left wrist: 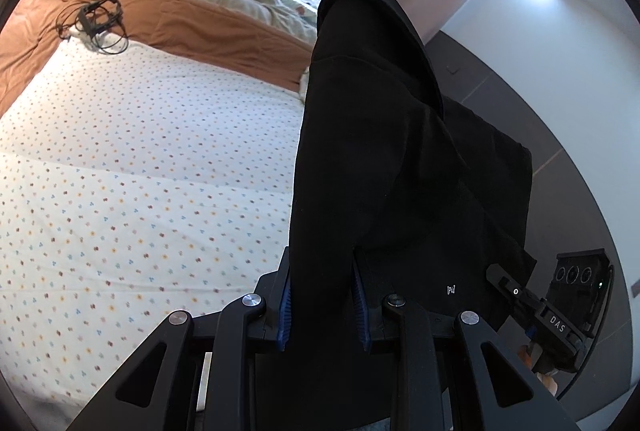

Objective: Fold large clothes
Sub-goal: 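Lift the folded black shirt with both grippers and carry it to the clothes stack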

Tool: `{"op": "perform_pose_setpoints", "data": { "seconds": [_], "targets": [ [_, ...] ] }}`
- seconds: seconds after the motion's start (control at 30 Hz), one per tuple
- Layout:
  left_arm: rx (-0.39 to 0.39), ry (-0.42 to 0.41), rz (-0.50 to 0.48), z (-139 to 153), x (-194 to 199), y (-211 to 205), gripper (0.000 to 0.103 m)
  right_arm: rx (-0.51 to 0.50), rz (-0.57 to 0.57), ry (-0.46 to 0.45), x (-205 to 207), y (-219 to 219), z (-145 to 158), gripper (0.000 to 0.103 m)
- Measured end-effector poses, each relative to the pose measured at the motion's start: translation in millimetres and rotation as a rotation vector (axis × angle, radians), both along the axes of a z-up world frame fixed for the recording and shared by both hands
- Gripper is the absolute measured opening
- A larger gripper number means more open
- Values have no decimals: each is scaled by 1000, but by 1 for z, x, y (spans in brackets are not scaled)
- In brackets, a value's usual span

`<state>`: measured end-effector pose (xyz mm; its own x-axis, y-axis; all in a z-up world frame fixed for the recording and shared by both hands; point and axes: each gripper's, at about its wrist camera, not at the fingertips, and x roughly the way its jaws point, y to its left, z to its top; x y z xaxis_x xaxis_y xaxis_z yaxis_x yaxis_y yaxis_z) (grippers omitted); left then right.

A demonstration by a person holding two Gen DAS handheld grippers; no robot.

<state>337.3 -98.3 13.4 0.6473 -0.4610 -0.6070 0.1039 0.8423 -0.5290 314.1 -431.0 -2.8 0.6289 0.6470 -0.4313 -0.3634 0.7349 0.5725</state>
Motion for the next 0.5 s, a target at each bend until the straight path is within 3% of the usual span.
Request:
{"op": "perform_pose_setpoints", "data": {
  "seconds": [0.5],
  "targets": [
    [-14, -49, -133, 19, -50, -97, 26, -42, -78, -60, -83, -88, 30, 16]
  ]
}}
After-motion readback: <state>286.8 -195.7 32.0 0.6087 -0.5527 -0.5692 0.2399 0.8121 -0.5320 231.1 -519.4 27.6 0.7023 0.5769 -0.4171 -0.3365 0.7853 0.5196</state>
